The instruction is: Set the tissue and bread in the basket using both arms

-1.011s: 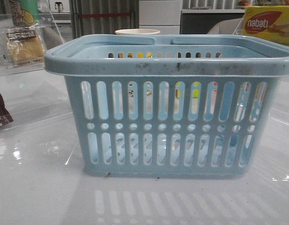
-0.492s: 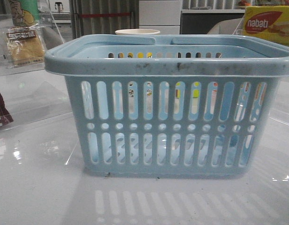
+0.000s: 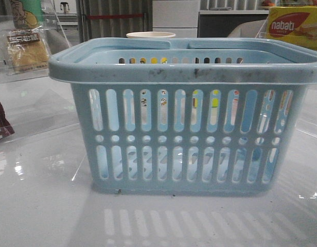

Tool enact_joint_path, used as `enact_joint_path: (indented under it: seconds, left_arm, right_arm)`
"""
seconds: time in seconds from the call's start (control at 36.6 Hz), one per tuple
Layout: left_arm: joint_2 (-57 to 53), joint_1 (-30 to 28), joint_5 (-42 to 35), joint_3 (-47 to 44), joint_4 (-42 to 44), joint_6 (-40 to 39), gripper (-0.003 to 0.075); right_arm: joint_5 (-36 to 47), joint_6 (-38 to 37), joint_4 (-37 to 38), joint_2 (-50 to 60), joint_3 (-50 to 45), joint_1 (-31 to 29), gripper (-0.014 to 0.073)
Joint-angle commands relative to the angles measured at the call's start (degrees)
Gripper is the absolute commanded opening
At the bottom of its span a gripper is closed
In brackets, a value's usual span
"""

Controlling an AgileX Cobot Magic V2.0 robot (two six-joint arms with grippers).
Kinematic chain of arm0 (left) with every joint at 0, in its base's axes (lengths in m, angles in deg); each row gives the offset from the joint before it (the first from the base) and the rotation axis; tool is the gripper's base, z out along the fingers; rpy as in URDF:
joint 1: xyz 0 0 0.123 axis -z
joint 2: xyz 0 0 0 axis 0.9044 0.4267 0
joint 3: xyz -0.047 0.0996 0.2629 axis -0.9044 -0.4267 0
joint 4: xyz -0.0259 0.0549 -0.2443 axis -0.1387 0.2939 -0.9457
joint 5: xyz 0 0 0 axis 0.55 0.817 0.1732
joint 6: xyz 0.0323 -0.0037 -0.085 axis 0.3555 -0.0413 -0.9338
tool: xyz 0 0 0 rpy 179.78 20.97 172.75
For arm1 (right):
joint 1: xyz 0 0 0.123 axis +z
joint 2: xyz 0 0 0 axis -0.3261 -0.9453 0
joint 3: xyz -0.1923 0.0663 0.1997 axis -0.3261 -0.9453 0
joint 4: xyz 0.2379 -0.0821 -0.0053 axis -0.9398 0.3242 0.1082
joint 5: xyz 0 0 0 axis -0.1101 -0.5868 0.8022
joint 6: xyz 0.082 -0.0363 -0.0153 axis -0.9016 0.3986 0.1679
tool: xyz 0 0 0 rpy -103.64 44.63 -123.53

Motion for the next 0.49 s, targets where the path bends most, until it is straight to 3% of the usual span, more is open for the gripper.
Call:
enact_joint_path:
  seconds: [0.0, 0.3, 0.36, 0.46]
  left_arm:
    - [2.68, 0.34, -2.62, 1.04, -0.38, -0.20, 0.0092]
    - [6.74, 0.34, -2.86, -1.97, -0.38, -0.20, 0.0092]
    - [6.77, 0.34, -2.86, -2.22, -0.38, -0.20, 0.0092]
    - [6.77, 0.34, -3.28, -2.22, -0.38, -0.20, 0.0092]
  right_arm:
    - [1.96, 0.26, 0.36, -2.72, 2.12, -0.33, 0.0055]
    - [-0.96, 0.26, 0.36, -10.87, 2.05, -0.33, 0.0076]
    - [-0.90, 0.26, 0.36, -12.22, 2.05, -0.33, 0.0151]
    - [0.51, 0.26, 0.43, -15.43, 2.05, -0.33, 0.0441]
